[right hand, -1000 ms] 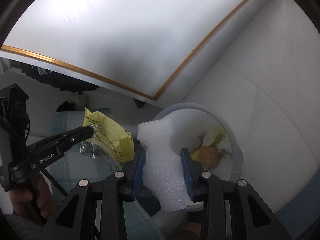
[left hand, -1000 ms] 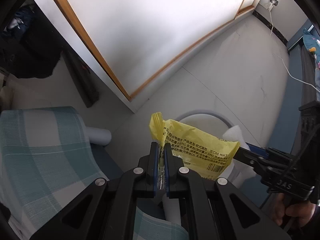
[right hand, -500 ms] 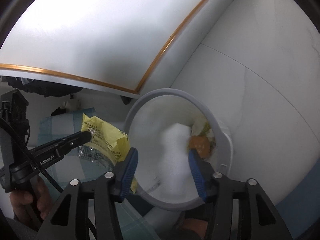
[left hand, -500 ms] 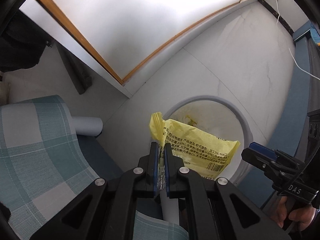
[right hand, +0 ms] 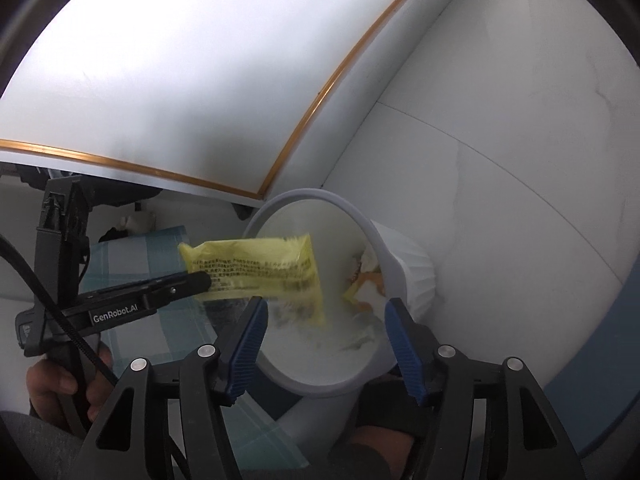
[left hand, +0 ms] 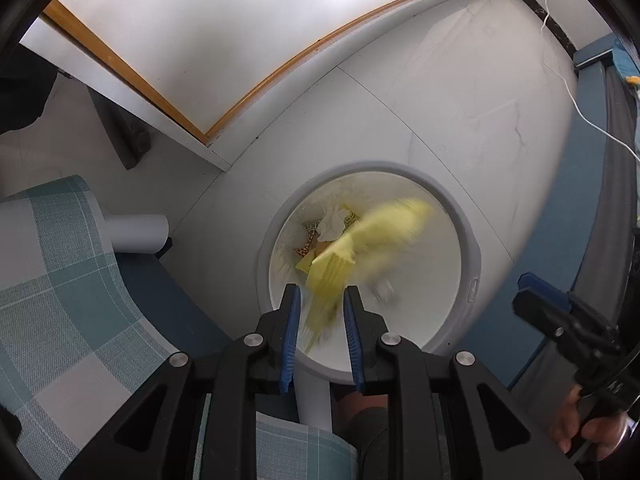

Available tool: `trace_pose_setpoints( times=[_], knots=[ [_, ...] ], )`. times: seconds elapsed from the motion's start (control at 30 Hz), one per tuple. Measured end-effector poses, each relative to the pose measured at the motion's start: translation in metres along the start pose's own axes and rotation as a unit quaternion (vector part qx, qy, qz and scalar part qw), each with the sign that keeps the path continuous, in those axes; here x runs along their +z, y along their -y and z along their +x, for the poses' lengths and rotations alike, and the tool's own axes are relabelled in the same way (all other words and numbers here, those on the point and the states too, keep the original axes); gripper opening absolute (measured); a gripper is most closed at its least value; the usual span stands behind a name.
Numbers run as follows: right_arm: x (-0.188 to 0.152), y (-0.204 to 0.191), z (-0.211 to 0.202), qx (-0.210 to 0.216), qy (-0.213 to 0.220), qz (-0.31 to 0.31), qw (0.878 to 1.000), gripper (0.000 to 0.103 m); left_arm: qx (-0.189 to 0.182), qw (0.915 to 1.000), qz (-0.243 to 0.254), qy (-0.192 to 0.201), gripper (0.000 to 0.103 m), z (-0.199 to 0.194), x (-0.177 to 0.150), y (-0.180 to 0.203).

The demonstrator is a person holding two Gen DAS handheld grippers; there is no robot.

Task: Collect trash
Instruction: 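Open both grippers to drop the foam piece and wrapper into the bin, then move both tools back over the table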

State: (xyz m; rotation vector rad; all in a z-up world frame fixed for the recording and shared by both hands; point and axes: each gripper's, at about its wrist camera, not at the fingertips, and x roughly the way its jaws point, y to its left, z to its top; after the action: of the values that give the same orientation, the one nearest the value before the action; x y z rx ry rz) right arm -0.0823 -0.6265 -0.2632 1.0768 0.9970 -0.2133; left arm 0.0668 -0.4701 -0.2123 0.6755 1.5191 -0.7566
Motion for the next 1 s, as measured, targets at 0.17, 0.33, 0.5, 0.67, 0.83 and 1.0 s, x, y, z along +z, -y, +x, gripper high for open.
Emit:
trace_pose_setpoints(
  times=[0.17, 0.33, 0.5, 0.67, 0.83, 1.0],
  knots=[
    [0.004, -0.008, -0.015, -0.006, 0.007, -0.013, 1.0, 0.062, -0.049, 0.9986, -0.015, 0.01, 0.03, -0.01, -0.012, -0.007],
    [0.007, -0.023, -0.035, -0.013, 0.027, -0.036, 0.999, 0.062, -0.052, 0.9975, -0.008, 0.047, 0.045, -0.032, -0.022, -0.011],
    [0.008, -0.042, -0.06, -0.016, 0.054, -0.061, 0.997, 0.065, -0.035, 0.9921, -0.033, 0.116, 0.045, -0.077, -0.041, -0.024],
    [0.007, -0.087, -0.093, -0.011, 0.092, -0.119, 0.989, 0.069, -0.031, 0.976, -0.102, 0.19, 0.045, -0.133, -0.069, -0.054],
    [-0.006, -0.133, -0.118, 0.002, 0.123, -0.157, 0.98, 0.072, -0.015, 0.9527, -0.156, 0.26, 0.055, -0.18, -0.101, -0.081],
    [-0.034, -0.186, -0.147, -0.014, 0.181, -0.232, 0.956, 0.075, 0.003, 0.9332, -0.187, 0.307, 0.059, -0.217, -0.136, -0.104]
  ],
)
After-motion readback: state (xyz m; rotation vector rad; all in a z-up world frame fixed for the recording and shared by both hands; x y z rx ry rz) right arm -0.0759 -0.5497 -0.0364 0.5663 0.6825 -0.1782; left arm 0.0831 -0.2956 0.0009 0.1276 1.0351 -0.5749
